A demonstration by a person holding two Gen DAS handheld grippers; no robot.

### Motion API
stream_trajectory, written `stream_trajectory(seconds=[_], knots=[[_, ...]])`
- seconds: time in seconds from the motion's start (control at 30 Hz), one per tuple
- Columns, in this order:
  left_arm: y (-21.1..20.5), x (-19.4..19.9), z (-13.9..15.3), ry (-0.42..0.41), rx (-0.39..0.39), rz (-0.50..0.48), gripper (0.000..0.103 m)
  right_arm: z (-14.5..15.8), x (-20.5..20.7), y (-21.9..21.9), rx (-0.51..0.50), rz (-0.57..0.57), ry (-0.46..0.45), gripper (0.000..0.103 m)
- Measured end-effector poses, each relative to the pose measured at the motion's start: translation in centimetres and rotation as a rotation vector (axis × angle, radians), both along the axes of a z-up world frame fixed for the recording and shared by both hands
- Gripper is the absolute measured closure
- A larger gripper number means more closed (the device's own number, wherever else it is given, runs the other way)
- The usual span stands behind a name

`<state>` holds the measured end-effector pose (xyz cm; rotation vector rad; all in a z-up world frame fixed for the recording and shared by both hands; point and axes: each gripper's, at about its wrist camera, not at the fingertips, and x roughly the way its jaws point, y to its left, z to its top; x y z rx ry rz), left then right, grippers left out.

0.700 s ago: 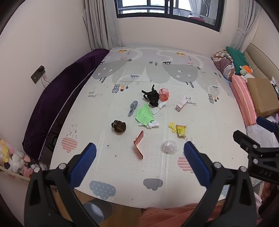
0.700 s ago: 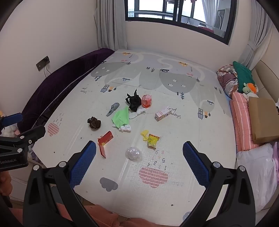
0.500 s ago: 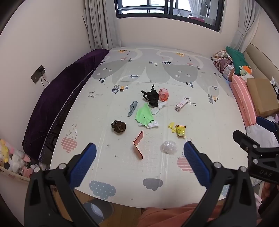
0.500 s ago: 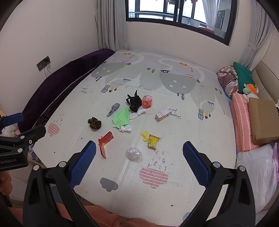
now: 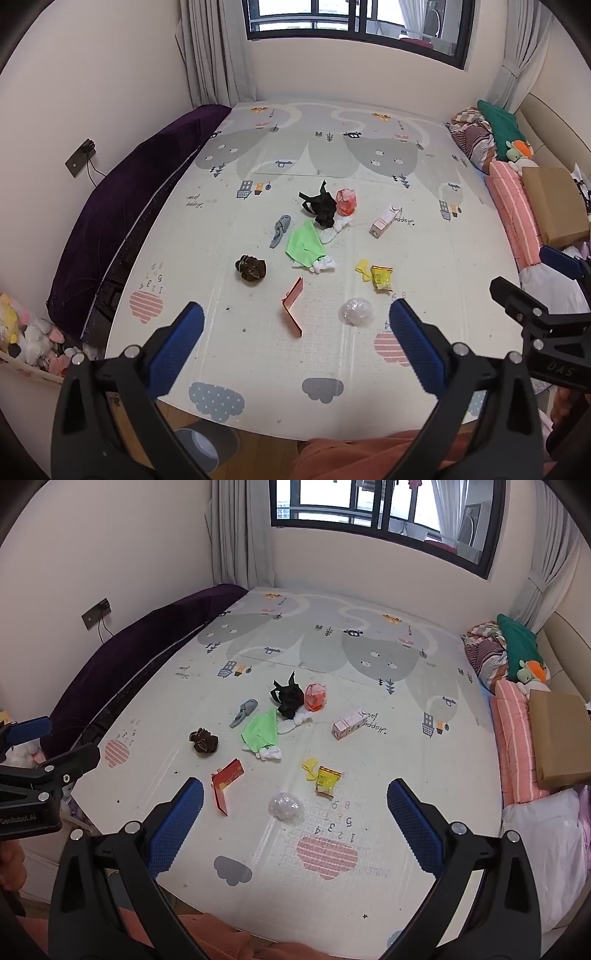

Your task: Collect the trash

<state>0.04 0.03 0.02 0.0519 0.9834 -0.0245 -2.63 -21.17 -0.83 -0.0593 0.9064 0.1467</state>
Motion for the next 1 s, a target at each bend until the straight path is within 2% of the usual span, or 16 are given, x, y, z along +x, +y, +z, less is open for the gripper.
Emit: stream_trajectory(seconds=[1.0], knots=[[-0.38, 0.07, 0.76, -0.002, 0.001, -0.002, 0.004, -0.12, -0.31, -0.51, 0.007, 0.004, -0.008, 0.007]])
